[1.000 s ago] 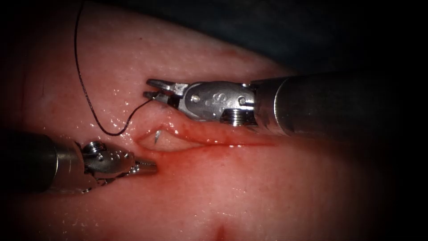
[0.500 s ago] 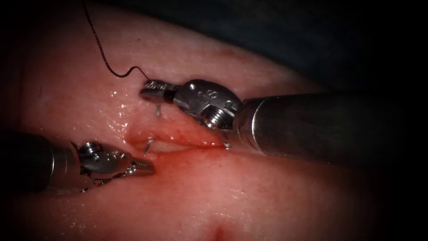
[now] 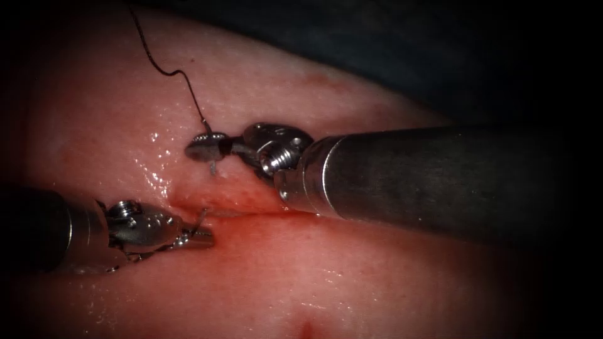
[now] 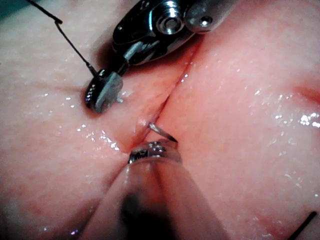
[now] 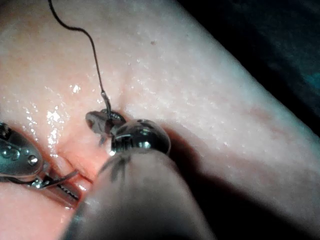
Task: Wound Closure
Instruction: Push the needle through the top of the incision, while apposing it with the left tool
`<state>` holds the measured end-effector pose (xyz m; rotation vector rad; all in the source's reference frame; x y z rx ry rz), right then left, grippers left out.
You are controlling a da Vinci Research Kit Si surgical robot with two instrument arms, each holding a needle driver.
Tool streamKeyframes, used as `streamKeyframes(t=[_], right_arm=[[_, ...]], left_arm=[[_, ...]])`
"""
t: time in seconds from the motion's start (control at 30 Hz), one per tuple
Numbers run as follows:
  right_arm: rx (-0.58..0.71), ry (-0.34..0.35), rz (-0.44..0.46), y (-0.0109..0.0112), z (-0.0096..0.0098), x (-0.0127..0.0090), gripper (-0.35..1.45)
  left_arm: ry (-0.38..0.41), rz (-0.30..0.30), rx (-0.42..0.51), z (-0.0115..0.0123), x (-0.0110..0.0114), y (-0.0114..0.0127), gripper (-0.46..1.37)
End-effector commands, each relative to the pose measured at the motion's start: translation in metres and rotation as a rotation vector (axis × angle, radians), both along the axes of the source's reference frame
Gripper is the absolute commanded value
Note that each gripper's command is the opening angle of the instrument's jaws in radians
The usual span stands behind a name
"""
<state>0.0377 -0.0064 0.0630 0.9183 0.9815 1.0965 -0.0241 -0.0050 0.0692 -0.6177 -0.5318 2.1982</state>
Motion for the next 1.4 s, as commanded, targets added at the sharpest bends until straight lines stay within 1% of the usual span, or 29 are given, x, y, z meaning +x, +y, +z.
streamKeyframes(t=[0.03,0.17,0.2,0.37,0.5,0.53,0.57,0.6,0.63,0.67,0.7,0.73,0.8,0.83,0.93,1.07,1.1,1.17,1.2,1.3,1.4], right_arm=[[0.043,-0.003,0.007,-0.0001,0.0000,0.0001,-0.35],[0.091,0.003,0.002,-0.0008,0.0001,0.0002,-0.35],[0.117,0.007,0.001,-0.0013,0.0000,0.0004,-0.35],[0.144,0.020,-0.018,-0.0024,-0.0004,0.0012,-0.35],[0.146,0.025,0.003,-0.0026,-0.0002,0.0017,-0.35],[0.126,0.040,0.023,-0.0024,0.0000,0.0018,-0.35],[0.077,0.053,0.037,-0.0022,0.0003,0.0017,-0.27],[0.031,0.055,0.044,-0.0020,0.0005,0.0016,0.01],[-0.035,0.051,0.052,-0.0016,0.0008,0.0016,0.44],[-0.063,0.045,0.063,-0.0014,0.0010,0.0015,0.69],[-0.089,0.041,0.069,-0.0011,0.0011,0.0013,0.87],[-0.125,0.036,0.071,-0.0008,0.0013,0.0012,0.97],[-0.201,0.016,0.092,-0.0001,0.0015,0.0009,1.26],[-0.241,0.005,0.099,0.0003,0.0016,0.0007,1.32],[-0.322,-0.015,0.105,0.0010,0.0017,0.0002,1.39],[-0.454,-0.046,0.092,0.0021,0.0012,-0.0005,1.39],[-0.463,-0.049,0.091,0.0022,0.0011,-0.0006,1.38],[-0.546,-0.063,0.066,0.0028,0.0005,-0.0010,1.29],[-0.567,-0.070,0.061,0.0032,0.0001,-0.0011,1.26],[-0.601,-0.084,0.055,0.0037,-0.0004,-0.0012,1.25],[-0.632,-0.083,0.061,0.0042,-0.0011,-0.0013,1.19]], left_arm=[[0.000,0.001,-0.001,0.0000,0.0001,0.0000,-0.07],[-0.002,0.004,-0.001,0.0000,0.0003,0.0000,-0.07],[-0.002,0.005,-0.001,0.0000,0.0004,0.0000,-0.08],[-0.003,0.005,-0.001,0.0000,0.0005,0.0000,-0.08],[-0.002,0.005,-0.001,0.0000,0.0005,0.0000,-0.08],[-0.002,0.005,-0.001,0.0000,0.0005,0.0000,-0.08],[-0.002,0.005,-0.001,0.0000,0.0005,0.0000,-0.08],[-0.002,0.005,-0.001,0.0000,0.0005,0.0000,-0.08],[-0.002,0.005,-0.001,0.0000,0.0005,0.0000,-0.08],[-0.002,0.005,-0.001,0.0000,0.0005,0.0000,-0.08],[-0.002,0.005,-0.001,0.0000,0.0005,0.0000,-0.08],[-0.002,0.005,-0.001,0.0000,0.0005,0.0000,-0.08],[-0.002,0.005,-0.001,0.0000,0.0005,0.0000,-0.08],[-0.002,0.005,-0.001,0.0000,0.0005,0.0000,-0.08],[-0.002,0.005,-0.001,0.0000,0.0005,0.0000,-0.08],[-0.002,0.005,-0.001,0.0000,0.0005,-0.0001,-0.08],[-0.002,0.005,-0.001,0.0000,0.0004,-0.0001,-0.08],[-0.002,0.005,-0.001,0.0000,0.0004,-0.0001,-0.08],[-0.002,0.005,-0.001,0.0000,0.0004,-0.0001,-0.08],[-0.002,0.005,-0.001,0.0000,0.0004,-0.0001,-0.08],[-0.002,0.004,-0.001,0.0000,0.0004,-0.0001,-0.09]])
